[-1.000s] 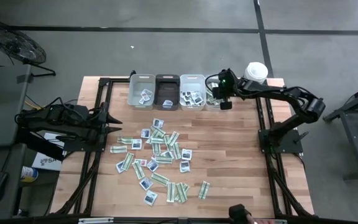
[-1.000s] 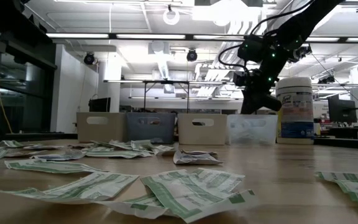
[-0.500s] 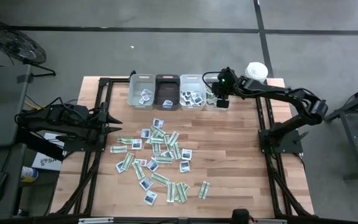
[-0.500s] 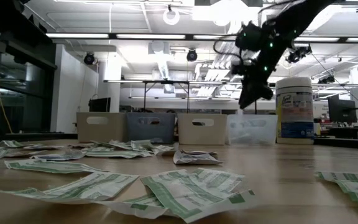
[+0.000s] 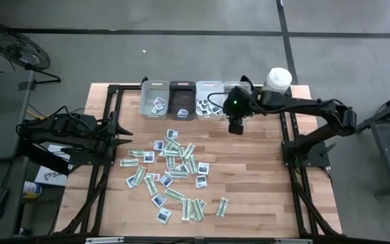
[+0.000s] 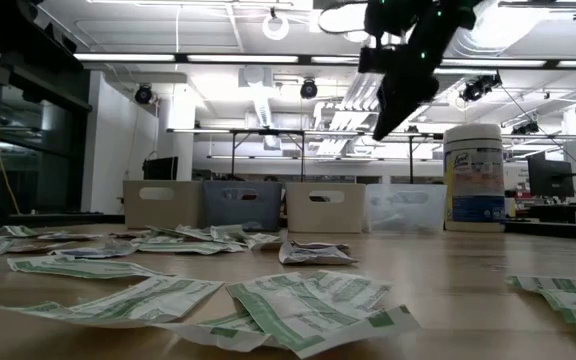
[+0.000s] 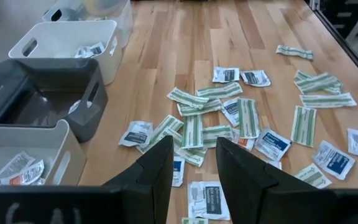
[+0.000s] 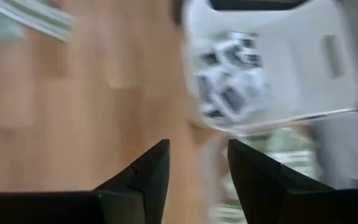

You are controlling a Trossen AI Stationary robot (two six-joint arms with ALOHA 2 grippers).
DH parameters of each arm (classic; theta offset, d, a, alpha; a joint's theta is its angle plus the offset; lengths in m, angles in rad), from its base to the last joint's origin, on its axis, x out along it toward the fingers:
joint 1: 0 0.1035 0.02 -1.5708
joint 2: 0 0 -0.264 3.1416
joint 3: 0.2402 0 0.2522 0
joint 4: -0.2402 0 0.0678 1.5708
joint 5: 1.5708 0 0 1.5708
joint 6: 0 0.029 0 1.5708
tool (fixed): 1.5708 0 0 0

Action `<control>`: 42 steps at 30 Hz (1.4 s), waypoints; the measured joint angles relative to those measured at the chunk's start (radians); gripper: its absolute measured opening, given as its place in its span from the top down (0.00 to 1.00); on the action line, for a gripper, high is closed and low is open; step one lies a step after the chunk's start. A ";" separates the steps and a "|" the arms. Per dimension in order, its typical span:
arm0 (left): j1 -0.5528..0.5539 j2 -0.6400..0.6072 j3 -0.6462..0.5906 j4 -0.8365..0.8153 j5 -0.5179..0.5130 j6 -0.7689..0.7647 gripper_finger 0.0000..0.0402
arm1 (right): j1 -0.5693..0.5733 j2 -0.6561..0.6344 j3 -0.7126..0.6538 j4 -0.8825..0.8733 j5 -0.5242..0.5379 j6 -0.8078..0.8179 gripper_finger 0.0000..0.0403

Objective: Pick & Place First Aid Supplies
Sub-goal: Put the green bandage into the transparent bin

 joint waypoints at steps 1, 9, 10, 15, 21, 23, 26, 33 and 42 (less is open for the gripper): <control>0.000 0.000 0.000 0.000 0.000 0.006 0.70 | 0.020 0.000 0.006 -0.009 -0.023 0.047 0.61; 0.000 0.000 0.000 -0.003 0.001 0.060 0.70 | 0.209 0.000 0.011 -0.025 -0.223 0.361 0.61; 0.000 0.000 0.000 -0.007 0.001 0.062 0.70 | 0.242 0.000 0.011 -0.024 -0.223 0.389 0.61; 0.000 0.000 0.000 -0.052 0.002 0.063 0.70 | 0.417 0.003 0.011 -0.020 -0.201 0.518 0.61; 0.000 0.000 0.000 -0.104 0.045 0.063 0.70 | 0.605 0.039 0.011 0.004 -0.161 0.678 0.61; 0.000 0.000 0.000 -0.108 0.056 0.073 0.70 | 0.653 0.066 0.011 0.022 -0.169 0.710 0.61; 0.000 0.000 0.000 -0.108 0.078 0.086 0.70 | 0.705 0.127 0.011 0.039 -0.211 0.758 0.61; 0.000 0.000 0.000 -0.108 0.087 0.086 0.70 | 0.781 0.267 0.012 0.109 -0.226 0.969 0.61; 0.000 0.000 0.000 -0.109 0.113 0.087 0.70 | 0.862 0.347 0.012 0.237 -0.164 1.136 0.61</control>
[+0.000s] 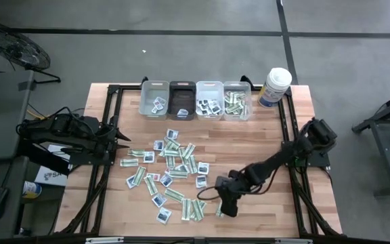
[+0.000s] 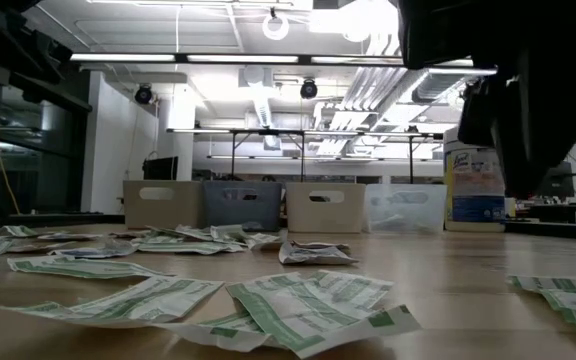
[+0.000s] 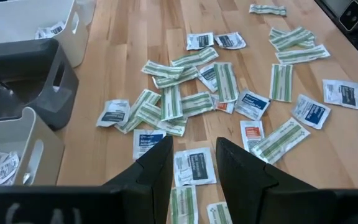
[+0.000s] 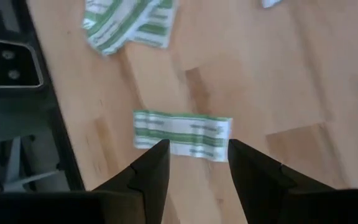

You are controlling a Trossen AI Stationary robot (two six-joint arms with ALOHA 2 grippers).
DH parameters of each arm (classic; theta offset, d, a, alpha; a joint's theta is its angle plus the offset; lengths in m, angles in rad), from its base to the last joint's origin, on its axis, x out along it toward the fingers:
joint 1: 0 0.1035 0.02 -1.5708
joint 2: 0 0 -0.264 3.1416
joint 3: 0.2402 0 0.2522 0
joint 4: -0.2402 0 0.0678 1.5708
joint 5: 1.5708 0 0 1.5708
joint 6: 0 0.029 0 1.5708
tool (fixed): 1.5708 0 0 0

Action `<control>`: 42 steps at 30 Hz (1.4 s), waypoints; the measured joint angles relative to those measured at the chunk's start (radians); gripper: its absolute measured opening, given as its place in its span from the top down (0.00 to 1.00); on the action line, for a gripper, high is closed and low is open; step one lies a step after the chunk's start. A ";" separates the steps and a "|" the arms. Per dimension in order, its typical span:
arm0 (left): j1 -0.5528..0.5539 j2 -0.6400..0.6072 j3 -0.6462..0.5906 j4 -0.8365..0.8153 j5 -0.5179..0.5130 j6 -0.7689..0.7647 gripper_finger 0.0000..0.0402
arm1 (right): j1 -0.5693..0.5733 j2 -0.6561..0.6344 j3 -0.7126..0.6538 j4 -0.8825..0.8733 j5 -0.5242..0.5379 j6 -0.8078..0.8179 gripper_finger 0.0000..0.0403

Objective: Pick & Place First Aid Supplies
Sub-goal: Put the green bandage into the transparent bin

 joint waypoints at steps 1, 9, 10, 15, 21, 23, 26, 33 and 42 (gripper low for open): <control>0.000 0.000 0.000 -0.001 0.000 0.000 0.70 | 0.009 0.007 0.000 0.015 0.006 0.002 0.61; 0.000 0.000 0.000 -0.014 0.000 -0.001 0.70 | 0.047 0.053 0.000 0.034 0.061 0.029 0.61; 0.000 0.000 0.000 -0.018 0.001 -0.001 0.70 | 0.049 0.059 0.000 0.031 0.070 0.036 0.61; 0.000 0.000 0.000 -0.019 0.001 -0.001 0.70 | 0.052 0.089 0.000 0.036 0.083 0.042 0.61; 0.000 0.000 0.000 -0.018 0.003 -0.001 0.70 | 0.058 0.136 0.003 0.036 0.109 0.042 0.61; 0.000 0.000 0.000 -0.019 0.003 -0.001 0.70 | 0.061 0.153 0.005 0.036 0.111 0.042 0.61; 0.000 0.000 0.000 -0.018 0.003 -0.002 0.70 | 0.068 0.178 0.007 0.024 0.122 0.034 0.63; 0.000 0.000 0.000 -0.020 -0.001 -0.002 0.70 | 0.081 0.209 0.012 -0.010 0.172 -0.003 0.69; 0.000 0.000 0.000 -0.037 -0.008 -0.004 0.70 | 0.082 0.210 0.010 -0.016 0.223 -0.112 0.70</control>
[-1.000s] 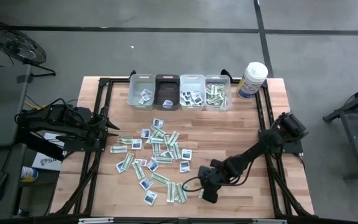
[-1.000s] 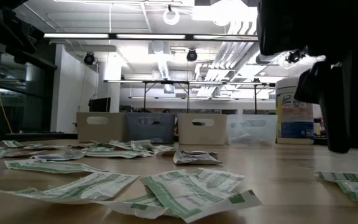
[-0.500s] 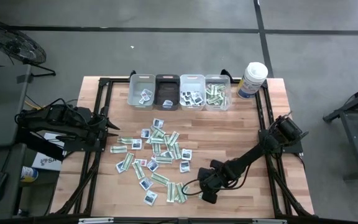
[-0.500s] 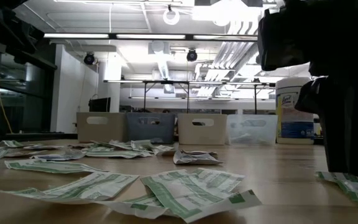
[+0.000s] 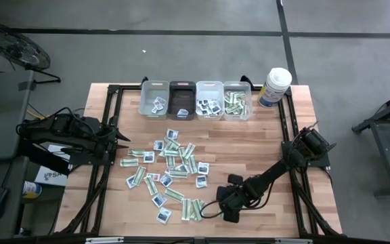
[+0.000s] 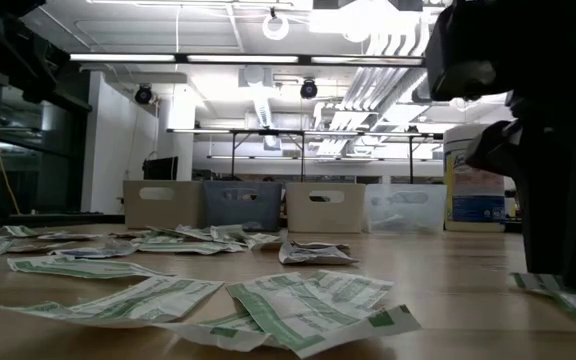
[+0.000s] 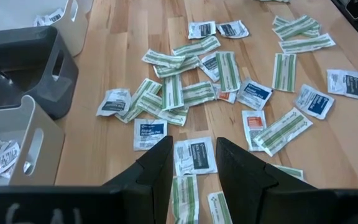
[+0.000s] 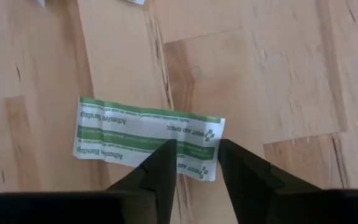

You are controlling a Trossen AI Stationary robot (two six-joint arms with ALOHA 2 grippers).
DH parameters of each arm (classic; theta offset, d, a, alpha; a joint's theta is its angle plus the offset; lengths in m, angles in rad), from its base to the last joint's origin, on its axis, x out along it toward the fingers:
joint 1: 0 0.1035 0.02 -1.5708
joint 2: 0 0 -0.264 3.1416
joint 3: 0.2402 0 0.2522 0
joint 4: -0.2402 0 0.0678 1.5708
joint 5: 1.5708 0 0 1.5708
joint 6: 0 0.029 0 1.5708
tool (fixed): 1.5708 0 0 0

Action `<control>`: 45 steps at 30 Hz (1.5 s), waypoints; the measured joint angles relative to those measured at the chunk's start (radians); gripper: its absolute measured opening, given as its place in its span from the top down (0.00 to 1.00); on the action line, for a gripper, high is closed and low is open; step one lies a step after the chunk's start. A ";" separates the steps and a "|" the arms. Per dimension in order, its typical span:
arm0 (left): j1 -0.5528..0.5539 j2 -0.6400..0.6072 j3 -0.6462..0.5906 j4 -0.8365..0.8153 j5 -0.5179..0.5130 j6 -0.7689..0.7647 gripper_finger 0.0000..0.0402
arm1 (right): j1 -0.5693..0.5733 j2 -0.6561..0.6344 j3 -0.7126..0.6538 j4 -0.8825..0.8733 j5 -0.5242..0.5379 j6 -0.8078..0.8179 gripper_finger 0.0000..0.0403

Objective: Pick & Place First Aid Supplies
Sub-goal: Put the green bandage into the transparent bin

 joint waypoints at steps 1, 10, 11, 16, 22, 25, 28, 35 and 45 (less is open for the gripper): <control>0.000 0.000 0.000 -0.003 0.000 0.000 0.70 | 0.000 0.000 0.000 -0.004 0.003 -0.004 0.71; 0.000 0.000 0.000 -0.006 -0.001 -0.004 0.70 | -0.004 0.000 0.000 -0.021 -0.002 -0.004 0.91; 0.000 0.000 0.000 -0.006 -0.001 -0.005 0.70 | -0.005 0.000 0.000 -0.021 -0.005 -0.004 0.94; 0.000 0.000 0.000 -0.006 -0.001 -0.005 0.70 | -0.005 0.000 0.000 -0.003 -0.013 0.005 0.98; 0.000 0.000 0.000 -0.006 -0.002 -0.005 0.70 | -0.006 0.011 0.041 -0.033 -0.016 -0.014 0.99; 0.000 0.000 0.000 -0.006 -0.001 -0.005 0.70 | -0.006 0.018 0.071 -0.050 -0.010 -0.027 0.99; 0.000 0.000 0.000 -0.006 -0.002 -0.005 0.70 | -0.006 0.023 0.107 -0.089 -0.010 -0.027 1.00; 0.000 0.000 0.000 -0.005 -0.001 -0.005 0.70 | -0.008 0.034 0.204 -0.168 -0.001 -0.030 1.00; 0.000 0.000 0.000 -0.005 0.004 -0.005 0.70 | -0.036 0.030 0.340 -0.296 0.002 -0.056 1.00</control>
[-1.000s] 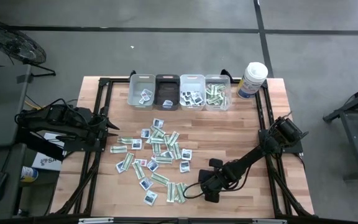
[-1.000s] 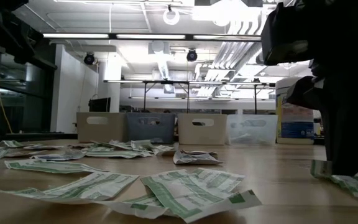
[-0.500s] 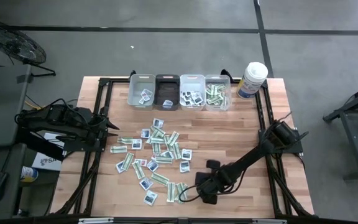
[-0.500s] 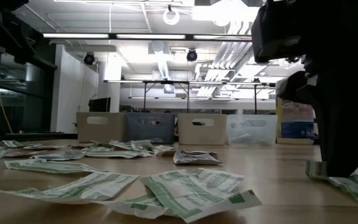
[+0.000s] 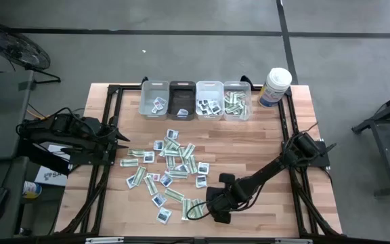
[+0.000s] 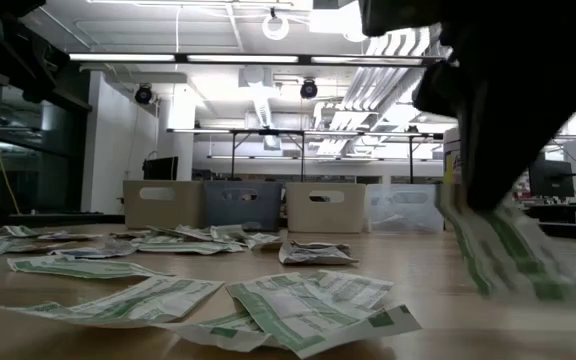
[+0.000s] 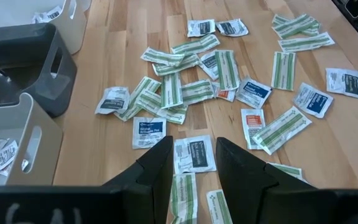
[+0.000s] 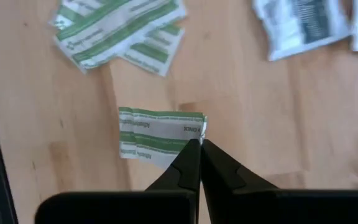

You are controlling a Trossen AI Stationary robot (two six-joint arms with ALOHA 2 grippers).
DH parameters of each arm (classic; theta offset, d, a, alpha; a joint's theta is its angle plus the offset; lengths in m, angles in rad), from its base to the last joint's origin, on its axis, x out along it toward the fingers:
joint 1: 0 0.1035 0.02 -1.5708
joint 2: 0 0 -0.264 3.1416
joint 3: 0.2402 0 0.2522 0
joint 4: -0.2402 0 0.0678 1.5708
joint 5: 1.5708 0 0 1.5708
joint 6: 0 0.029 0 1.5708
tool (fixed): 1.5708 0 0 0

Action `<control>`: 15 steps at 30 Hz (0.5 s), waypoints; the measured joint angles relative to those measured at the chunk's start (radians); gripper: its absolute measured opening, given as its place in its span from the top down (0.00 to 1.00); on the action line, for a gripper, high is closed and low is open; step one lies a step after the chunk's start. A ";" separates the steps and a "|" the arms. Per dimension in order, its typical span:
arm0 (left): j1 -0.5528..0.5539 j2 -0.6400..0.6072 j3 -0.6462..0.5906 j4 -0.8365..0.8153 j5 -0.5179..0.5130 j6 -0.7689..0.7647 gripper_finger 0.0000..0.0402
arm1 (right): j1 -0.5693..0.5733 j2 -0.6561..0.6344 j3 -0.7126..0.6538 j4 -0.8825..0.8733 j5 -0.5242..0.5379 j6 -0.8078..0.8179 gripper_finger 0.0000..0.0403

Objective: Pick & Place First Aid Supplies
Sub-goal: Put the green bandage into the transparent bin

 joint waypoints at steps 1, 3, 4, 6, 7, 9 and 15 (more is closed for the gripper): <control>0.000 0.000 0.000 0.000 0.000 0.000 0.70 | -0.006 0.000 0.016 -0.031 0.000 0.000 1.00; 0.000 0.000 0.000 0.000 0.000 0.000 0.70 | -0.020 0.000 0.050 -0.101 0.003 0.000 1.00; 0.000 0.000 0.000 0.000 0.000 0.000 0.70 | -0.029 -0.001 0.065 -0.136 0.007 0.001 1.00; 0.000 0.000 0.000 0.000 0.000 0.000 0.70 | -0.049 -0.002 0.094 -0.203 0.014 0.021 1.00; 0.000 0.000 0.000 0.000 0.000 0.000 0.70 | -0.060 -0.002 0.106 -0.228 0.016 0.030 1.00; 0.000 0.000 0.000 0.000 0.000 0.000 0.70 | -0.084 -0.002 0.128 -0.277 0.027 0.054 1.00; 0.000 0.000 0.000 0.000 0.001 0.000 0.70 | -0.154 -0.016 0.140 -0.325 0.094 0.155 1.00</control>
